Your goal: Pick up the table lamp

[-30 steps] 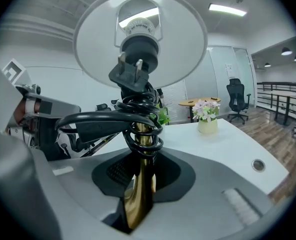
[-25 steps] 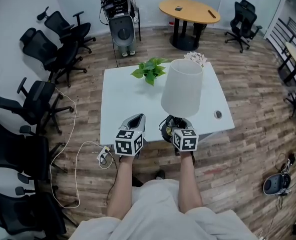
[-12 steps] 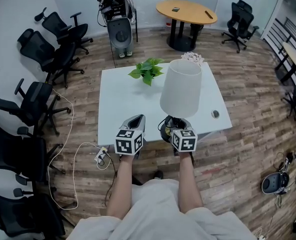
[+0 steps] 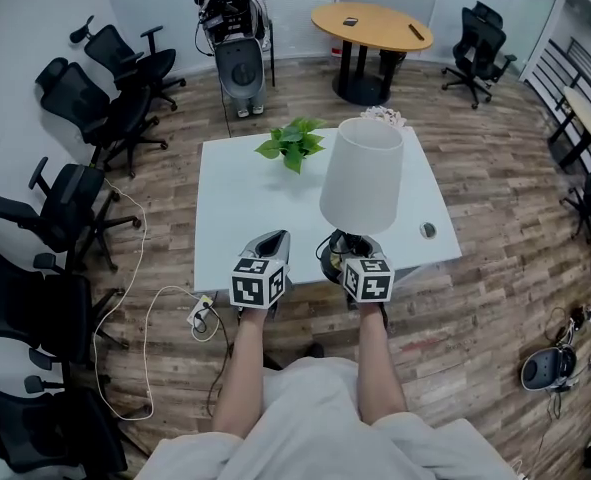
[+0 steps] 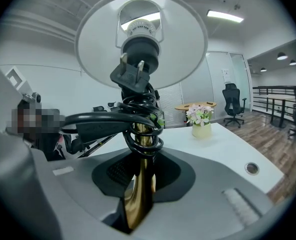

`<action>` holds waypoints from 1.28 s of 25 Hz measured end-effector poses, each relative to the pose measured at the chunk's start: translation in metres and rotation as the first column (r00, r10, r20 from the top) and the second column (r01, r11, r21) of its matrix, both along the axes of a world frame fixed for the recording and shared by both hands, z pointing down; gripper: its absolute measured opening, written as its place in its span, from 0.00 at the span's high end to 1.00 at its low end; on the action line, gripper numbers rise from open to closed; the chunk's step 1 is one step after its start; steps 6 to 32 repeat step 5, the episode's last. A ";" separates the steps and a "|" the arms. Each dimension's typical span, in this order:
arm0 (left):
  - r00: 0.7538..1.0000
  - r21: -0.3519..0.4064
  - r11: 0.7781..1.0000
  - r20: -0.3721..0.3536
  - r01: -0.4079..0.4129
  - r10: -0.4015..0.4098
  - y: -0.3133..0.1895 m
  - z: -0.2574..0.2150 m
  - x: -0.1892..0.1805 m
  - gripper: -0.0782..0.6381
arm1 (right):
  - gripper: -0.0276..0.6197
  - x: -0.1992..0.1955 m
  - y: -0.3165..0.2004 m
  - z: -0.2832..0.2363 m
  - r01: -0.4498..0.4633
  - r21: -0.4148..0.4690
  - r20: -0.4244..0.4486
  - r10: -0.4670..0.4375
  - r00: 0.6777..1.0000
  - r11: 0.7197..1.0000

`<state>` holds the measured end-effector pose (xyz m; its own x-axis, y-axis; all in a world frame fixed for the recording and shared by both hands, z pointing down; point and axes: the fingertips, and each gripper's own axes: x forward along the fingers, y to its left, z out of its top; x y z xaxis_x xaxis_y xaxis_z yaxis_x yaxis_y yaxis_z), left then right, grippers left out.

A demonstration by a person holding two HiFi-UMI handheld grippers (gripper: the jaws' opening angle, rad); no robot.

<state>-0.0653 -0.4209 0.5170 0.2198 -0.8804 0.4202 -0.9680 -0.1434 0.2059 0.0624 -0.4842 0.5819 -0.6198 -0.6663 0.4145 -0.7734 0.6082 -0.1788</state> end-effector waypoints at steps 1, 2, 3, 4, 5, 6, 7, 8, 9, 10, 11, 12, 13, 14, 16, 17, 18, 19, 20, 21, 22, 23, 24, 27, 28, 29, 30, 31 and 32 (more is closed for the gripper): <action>1.000 0.008 1.000 0.004 0.009 -0.009 0.000 -0.002 -0.002 0.89 | 0.79 0.000 0.000 -0.001 0.000 0.004 -0.001 0.000 1.000 1.000; 1.000 0.014 1.000 0.008 0.018 -0.018 0.000 -0.003 -0.004 0.89 | 0.79 0.001 0.000 -0.001 0.001 0.008 -0.002 -0.001 1.000 1.000; 1.000 0.019 0.999 0.011 0.025 -0.025 0.000 -0.005 -0.006 0.89 | 0.79 0.001 0.000 -0.002 0.002 0.012 -0.004 -0.002 1.000 1.000; 0.999 0.023 0.999 0.013 0.031 -0.032 0.000 -0.006 -0.007 0.89 | 0.79 0.001 0.001 -0.003 0.003 0.017 -0.005 -0.003 1.000 1.000; 0.999 0.026 0.999 0.014 0.037 -0.037 0.001 -0.007 -0.009 0.89 | 0.79 0.001 0.001 -0.003 0.005 0.021 -0.007 -0.005 1.000 1.000; 0.999 0.026 0.999 0.014 0.037 -0.037 0.001 -0.007 -0.009 0.89 | 0.79 0.001 0.001 -0.003 0.005 0.021 -0.007 -0.005 1.000 1.000; 0.999 0.026 0.999 0.014 0.037 -0.037 0.001 -0.007 -0.009 0.89 | 0.79 0.001 0.001 -0.003 0.005 0.021 -0.007 -0.005 1.000 1.000; 0.999 0.026 0.999 0.014 0.037 -0.037 0.001 -0.007 -0.009 0.89 | 0.79 0.001 0.001 -0.003 0.005 0.021 -0.007 -0.005 1.000 1.000; 0.999 0.026 0.999 0.014 0.037 -0.037 0.001 -0.007 -0.009 0.89 | 0.79 0.001 0.001 -0.003 0.005 0.021 -0.007 -0.005 1.000 1.000; 0.999 0.026 0.999 0.014 0.037 -0.037 0.001 -0.007 -0.009 0.89 | 0.79 0.001 0.001 -0.003 0.005 0.021 -0.007 -0.005 1.000 1.000; 0.999 0.026 0.999 0.014 0.037 -0.037 0.001 -0.007 -0.009 0.89 | 0.79 0.001 0.001 -0.003 0.005 0.021 -0.007 -0.005 1.000 1.000; 0.999 0.026 0.999 0.014 0.037 -0.037 0.001 -0.007 -0.009 0.89 | 0.79 0.001 0.001 -0.003 0.005 0.021 -0.007 -0.005 1.000 1.000; 0.999 0.026 0.999 0.014 0.037 -0.037 0.001 -0.007 -0.009 0.89 | 0.79 0.001 0.001 -0.003 0.005 0.021 -0.007 -0.005 1.000 1.000; 0.999 0.026 0.999 0.014 0.037 -0.037 0.001 -0.007 -0.009 0.89 | 0.79 0.001 0.001 -0.003 0.005 0.021 -0.007 -0.005 1.000 1.000; 0.999 0.026 0.999 0.014 0.037 -0.037 0.001 -0.007 -0.009 0.89 | 0.79 0.001 0.001 -0.003 0.005 0.021 -0.007 -0.005 1.000 1.000; 0.999 0.026 0.999 0.014 0.037 -0.037 0.001 -0.007 -0.009 0.89 | 0.79 0.001 0.001 -0.003 0.005 0.021 -0.007 -0.005 1.000 1.000; 0.999 0.026 0.999 0.014 0.037 -0.037 0.001 -0.007 -0.009 0.89 | 0.79 0.001 0.001 -0.003 0.005 0.021 -0.007 -0.005 1.000 1.000; 0.999 0.026 0.999 0.014 0.037 -0.037 0.001 -0.007 -0.009 0.89 | 0.79 0.001 0.001 -0.003 0.005 0.021 -0.007 -0.005 1.000 1.000; 0.999 0.026 0.999 0.014 0.037 -0.037 0.001 -0.007 -0.009 0.89 | 0.79 0.001 0.001 -0.003 0.005 0.021 -0.007 -0.005 1.000 1.000; 0.999 0.026 0.999 0.014 0.037 -0.037 0.001 -0.007 -0.009 0.89 | 0.79 0.001 0.001 -0.003 0.005 0.021 -0.007 -0.005 1.000 1.000; 0.999 0.026 0.999 0.014 0.037 -0.037 0.001 -0.007 -0.009 0.89 | 0.79 0.001 0.001 -0.003 0.005 0.021 -0.007 -0.005 1.000 1.000; 0.999 0.026 0.999 0.014 0.037 -0.037 0.001 -0.007 -0.009 0.89 | 0.79 0.001 0.001 -0.003 0.005 0.021 -0.007 -0.005 1.000 1.000; 0.999 0.026 0.999 0.014 0.037 -0.037 0.001 -0.007 -0.009 0.89 | 0.79 0.001 0.001 -0.003 0.005 0.021 -0.007 -0.005 1.000 1.000; 0.999 0.026 0.999 0.014 0.037 -0.037 0.001 -0.007 -0.009 0.89 | 0.79 0.001 0.001 -0.003 0.005 0.021 -0.007 -0.005 1.000 1.000; 0.999 0.026 0.999 0.014 0.037 -0.037 0.001 -0.007 -0.009 0.89 | 0.79 0.001 0.001 -0.003 0.005 0.021 -0.007 -0.005 1.000 1.000; 0.999 0.026 0.999 0.014 0.037 -0.037 0.001 -0.007 -0.009 0.89 | 0.79 0.001 0.001 -0.003 0.005 0.021 -0.007 -0.005 1.000 1.000; 0.999 0.026 0.999 0.014 0.037 -0.037 0.001 -0.007 -0.009 0.89 | 0.79 0.001 0.001 -0.003 0.005 0.021 -0.007 -0.005 1.000 1.000; 0.999 0.026 0.999 0.014 0.037 -0.037 0.001 -0.007 -0.009 0.89 | 0.79 0.001 0.001 -0.003 0.005 0.021 -0.007 -0.005 1.000 1.000; 0.999 0.026 0.999 0.014 0.037 -0.037 0.001 -0.007 -0.009 0.89 | 0.79 0.001 0.001 -0.003 0.005 0.021 -0.007 -0.005 1.000 1.000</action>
